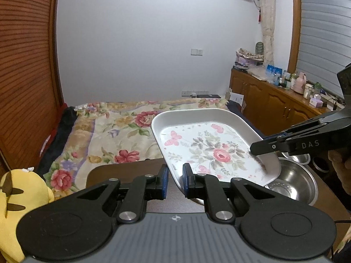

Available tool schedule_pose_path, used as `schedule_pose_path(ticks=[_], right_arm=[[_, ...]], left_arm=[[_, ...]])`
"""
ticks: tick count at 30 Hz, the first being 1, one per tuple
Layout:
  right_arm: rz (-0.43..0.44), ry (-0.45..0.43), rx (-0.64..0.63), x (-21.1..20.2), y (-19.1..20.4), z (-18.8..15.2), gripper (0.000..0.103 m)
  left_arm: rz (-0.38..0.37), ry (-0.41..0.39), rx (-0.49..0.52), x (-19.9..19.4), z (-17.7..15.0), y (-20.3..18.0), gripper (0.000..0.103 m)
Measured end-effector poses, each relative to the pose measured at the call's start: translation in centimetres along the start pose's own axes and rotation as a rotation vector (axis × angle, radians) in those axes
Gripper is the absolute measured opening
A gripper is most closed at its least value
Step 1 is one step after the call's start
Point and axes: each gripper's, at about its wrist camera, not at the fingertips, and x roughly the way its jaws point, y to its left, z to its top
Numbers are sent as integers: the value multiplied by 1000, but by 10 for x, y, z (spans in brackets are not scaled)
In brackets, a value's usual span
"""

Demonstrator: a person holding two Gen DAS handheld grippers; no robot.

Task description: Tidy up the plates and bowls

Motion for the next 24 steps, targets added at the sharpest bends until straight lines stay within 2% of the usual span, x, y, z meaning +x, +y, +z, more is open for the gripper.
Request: schedule_pose_path(ticks=[10,24], right_arm=[[7,-30,-16,-28,11,-12,11],[19,-25,-8,-42,19,-33,11]], left_arm=[[-15,-29,33,-33,-2,-10,16],[-30,-13,52,-43,-20,-14,16]])
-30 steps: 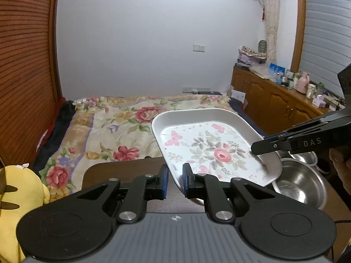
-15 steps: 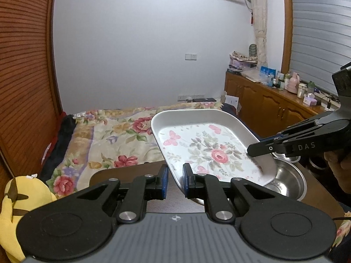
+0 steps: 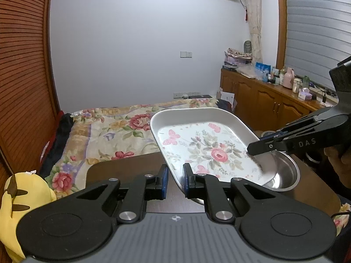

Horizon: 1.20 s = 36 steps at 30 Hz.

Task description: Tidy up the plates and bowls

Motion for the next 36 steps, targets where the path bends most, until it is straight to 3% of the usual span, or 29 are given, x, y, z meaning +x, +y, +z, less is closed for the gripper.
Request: schedule_pose_path(ticks=[16,27,36], right_arm=[[27,46,20,0,1,-37,11],[58,89,57,5,2,-84,11],[33,86,37,10,11,-114,11]], left_arm=[[-24,26,-11,-7,-37,-14,16],[-30,106,-33,-1,-87,-27,16],[-36,161,-33,7,-110,-31,16]])
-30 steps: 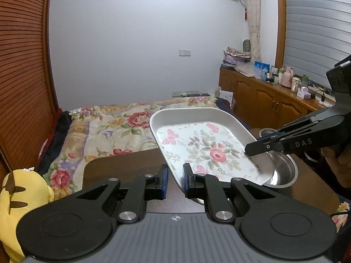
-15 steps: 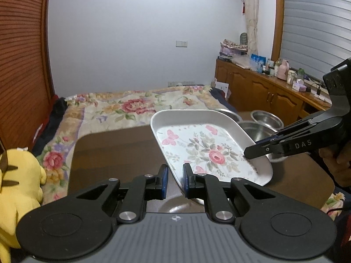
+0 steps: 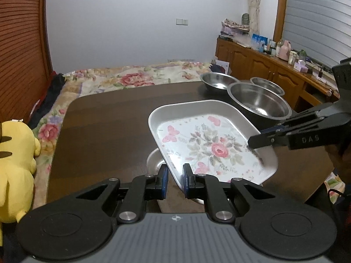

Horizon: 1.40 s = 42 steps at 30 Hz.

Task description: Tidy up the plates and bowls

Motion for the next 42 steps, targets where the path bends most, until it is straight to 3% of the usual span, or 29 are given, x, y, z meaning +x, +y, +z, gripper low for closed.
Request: schedule_pose_path(ticks=[15,27,42], right_arm=[[-3,-29,29,4,4,-24,12],[-20,-139,101,3,2,-43,12],[-90,-220,49,0,21,-61,14]], left_arm=[[41,17,4,4,-18,-6,16],[99,14,12,14,-32,-14,16],[124,17,2,18,-41,-9,16]])
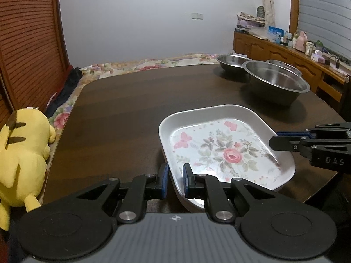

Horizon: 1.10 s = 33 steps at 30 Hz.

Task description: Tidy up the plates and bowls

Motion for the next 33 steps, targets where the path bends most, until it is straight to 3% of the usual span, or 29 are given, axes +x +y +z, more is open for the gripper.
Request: schedule_pose_path(ticks=[23,33], right_arm=[[16,-6,17,-4,-3,-4,15],[2,-49,48,-17,-18,8,15]], left_arm=[[5,-7,-18,3,0,4,16],[-5,-66,-21,-13,16,-1,16]])
